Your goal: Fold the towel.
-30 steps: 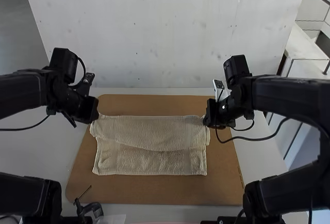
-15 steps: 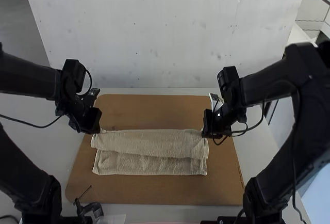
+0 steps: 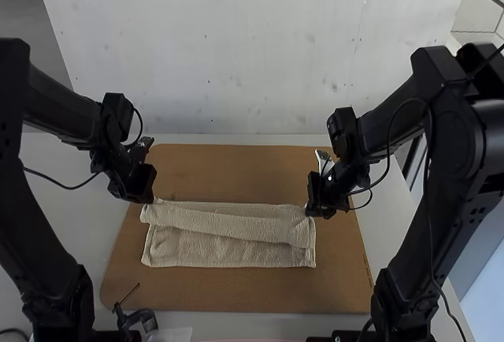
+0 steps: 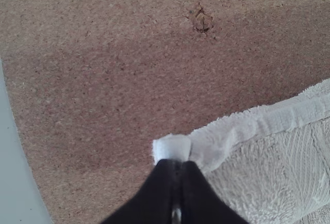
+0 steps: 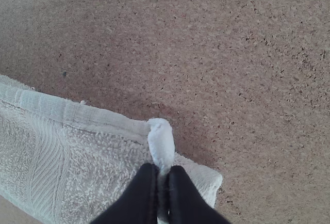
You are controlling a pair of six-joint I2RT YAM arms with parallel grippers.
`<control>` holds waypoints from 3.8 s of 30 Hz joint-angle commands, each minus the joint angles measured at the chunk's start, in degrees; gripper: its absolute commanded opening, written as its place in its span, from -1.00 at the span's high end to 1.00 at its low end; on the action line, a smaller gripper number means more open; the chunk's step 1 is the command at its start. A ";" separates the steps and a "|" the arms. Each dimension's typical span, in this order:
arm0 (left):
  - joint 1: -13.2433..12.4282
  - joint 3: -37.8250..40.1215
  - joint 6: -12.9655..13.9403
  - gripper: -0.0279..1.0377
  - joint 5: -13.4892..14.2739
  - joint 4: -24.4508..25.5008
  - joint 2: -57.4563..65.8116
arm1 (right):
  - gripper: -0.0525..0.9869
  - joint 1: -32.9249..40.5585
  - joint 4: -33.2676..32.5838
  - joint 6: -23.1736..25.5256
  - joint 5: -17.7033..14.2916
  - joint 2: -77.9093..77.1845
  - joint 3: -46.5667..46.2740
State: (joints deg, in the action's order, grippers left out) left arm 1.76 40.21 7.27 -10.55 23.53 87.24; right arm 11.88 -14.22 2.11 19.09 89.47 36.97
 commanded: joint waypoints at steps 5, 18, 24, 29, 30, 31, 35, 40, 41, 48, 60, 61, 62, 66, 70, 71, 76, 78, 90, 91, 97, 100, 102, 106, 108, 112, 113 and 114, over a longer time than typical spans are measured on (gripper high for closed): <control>1.84 0.66 0.99 0.92 1.32 3.54 -5.42 | 0.86 0.43 -3.27 -1.49 -1.16 -2.28 1.09; 3.07 0.58 0.12 0.92 1.23 7.76 -8.14 | 0.86 2.36 -6.96 -1.85 -1.25 -5.62 0.21; 2.37 1.28 -0.41 0.92 1.14 6.44 -4.27 | 0.86 2.18 -6.70 -2.02 -1.25 -3.34 0.29; 2.99 1.72 -1.12 0.92 1.32 8.46 -2.87 | 0.86 1.57 -5.65 -2.20 -1.51 -1.58 0.29; 3.16 1.72 -1.29 0.92 1.23 9.17 -2.69 | 0.86 1.48 -5.56 -2.37 -1.51 -0.97 0.29; 3.43 1.72 -1.55 0.92 1.32 9.96 -2.60 | 0.86 1.39 -5.56 -2.46 -1.60 -0.53 0.29; 4.13 1.98 -1.64 0.92 2.11 11.10 -2.69 | 0.86 1.48 -5.12 -2.46 -1.95 0.53 0.47; 4.74 1.81 -1.82 0.92 2.90 11.28 -0.14 | 0.86 1.74 -4.06 -2.20 -1.95 1.67 1.09; 4.66 1.72 -1.91 0.92 2.90 11.28 0.03 | 0.86 1.83 -3.98 -2.20 -1.95 2.11 1.17; 4.48 2.51 -1.64 0.66 3.25 11.28 1.18 | 0.86 2.10 -3.54 -2.11 -2.04 4.40 2.05; 4.66 4.27 -0.32 -0.28 3.08 12.15 -0.14 | 0.22 2.01 -2.48 -2.37 -2.83 4.40 2.05; 4.66 4.53 -0.32 -0.31 3.08 12.42 -0.32 | 0.16 2.01 -2.48 -2.37 -2.83 4.40 2.05; 4.66 4.79 -0.32 -0.35 3.08 12.59 -0.49 | 0.07 2.01 -2.48 -2.37 -2.92 4.48 2.14; 4.66 5.67 -0.32 -0.54 2.81 13.03 -1.28 | -0.04 2.01 -2.57 -2.37 -2.92 4.31 2.58; 4.57 7.34 -0.41 -0.72 2.72 12.95 -2.60 | -0.20 1.83 -2.83 -2.46 -2.83 3.52 3.28; 4.48 7.87 -0.50 -0.77 2.72 12.95 -3.31 | -0.30 1.66 -2.83 -2.55 -2.83 3.43 3.46; 2.90 11.74 -1.55 -0.79 2.72 12.33 -4.89 | -0.35 -0.72 -3.36 -3.95 -2.74 5.54 4.60; 2.46 12.70 -1.64 -0.79 2.72 12.33 -5.24 | -0.35 -1.33 -4.50 -4.39 -2.66 6.86 5.22; 2.28 12.00 -1.38 -0.79 2.72 12.15 -4.98 | -0.34 -3.18 -13.82 -4.39 2.18 9.14 6.36; 2.46 11.83 -1.38 -0.79 2.72 11.98 -4.98 | -0.34 -3.09 -14.52 -4.48 2.53 8.44 6.36; 3.25 11.47 -1.64 -0.79 2.72 11.54 -4.62 | -0.34 -3.00 -16.19 -4.57 3.32 6.68 5.57; 3.60 11.47 -1.73 -0.79 2.72 11.45 -4.62 | -0.34 -2.91 -15.66 -4.57 4.29 7.38 5.39; 3.69 11.39 -1.82 -0.79 2.72 11.45 -4.62 | -0.34 -2.91 -15.40 -4.48 4.99 8.44 5.39; 3.60 11.30 -1.64 -0.79 2.81 11.36 -4.80 | -0.33 -2.12 -15.05 -3.95 6.04 10.02 5.57; 3.51 11.30 -1.55 -0.79 2.81 11.28 -4.80 | -0.20 -1.60 -14.26 -3.34 6.57 10.46 5.57; 3.34 11.30 -1.55 -0.79 2.81 11.19 -4.71 | -0.16 -1.16 -13.56 -3.08 6.92 11.25 5.74; 3.34 11.30 -1.55 -0.79 2.81 11.19 -4.62 | -0.16 -1.07 -13.64 -3.08 6.92 11.60 5.83; 3.25 11.30 -1.55 -0.79 2.81 11.19 -4.62 | -0.16 -0.89 -13.73 -3.08 6.92 12.04 6.01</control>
State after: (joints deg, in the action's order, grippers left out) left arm 5.04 51.86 6.11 -7.49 35.03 83.18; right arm 10.02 -28.08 -1.45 24.49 100.18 42.11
